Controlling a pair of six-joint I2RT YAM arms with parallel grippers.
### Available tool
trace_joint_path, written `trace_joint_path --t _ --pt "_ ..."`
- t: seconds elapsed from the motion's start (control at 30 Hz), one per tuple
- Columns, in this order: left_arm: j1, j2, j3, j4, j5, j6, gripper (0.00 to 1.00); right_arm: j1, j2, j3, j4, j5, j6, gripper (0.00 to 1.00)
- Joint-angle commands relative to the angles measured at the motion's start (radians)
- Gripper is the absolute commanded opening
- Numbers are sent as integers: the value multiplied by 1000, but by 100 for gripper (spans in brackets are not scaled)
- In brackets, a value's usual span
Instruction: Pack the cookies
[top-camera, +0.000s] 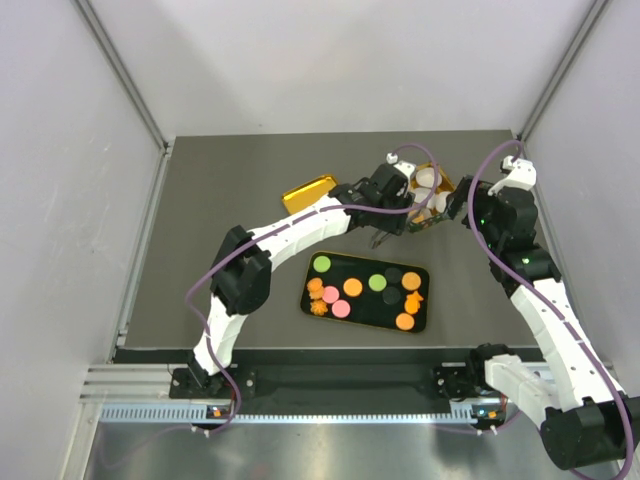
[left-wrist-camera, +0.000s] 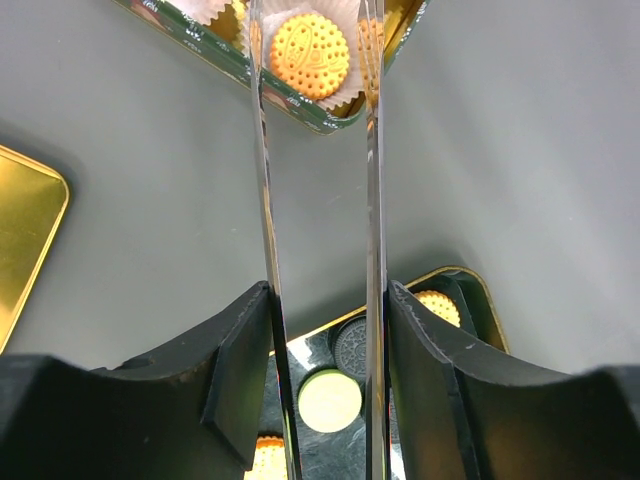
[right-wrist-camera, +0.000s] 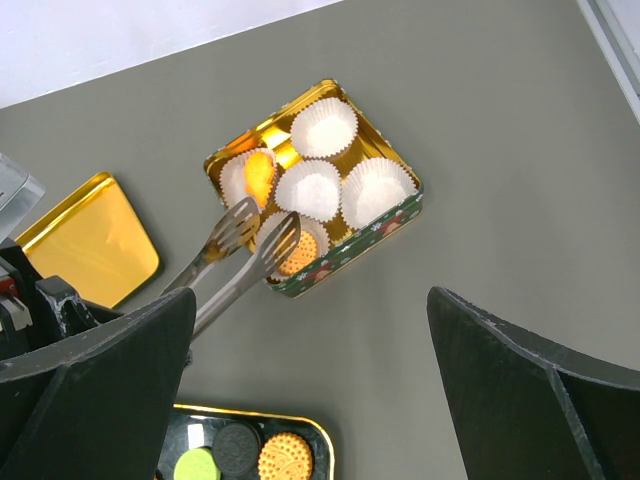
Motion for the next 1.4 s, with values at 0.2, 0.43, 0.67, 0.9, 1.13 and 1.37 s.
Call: trace_joint_path --t 0.2,0.43,0.67,0.9,1.13,1.37 --pt "-21 -203 -6 -28 27 -17 51 -13 -18 16 23 11 -11 100" --pt "-30 -369 -184 -68 27 -29 49 -13 -11 19 25 0 -9 100" --pt "-49 -575 -455 -140 5 -35 48 -14 -2 19 23 -7 -6 100" --pt "-79 -718 -652 -187 4 -74 49 -13 17 19 28 -21 -5 100" --pt "-115 -764 -716 -214 -28 -101 53 -13 23 19 29 -21 -3 100" --pt "-138 -756 -725 -230 -45 -109 53 -13 21 19 31 -21 -5 100"
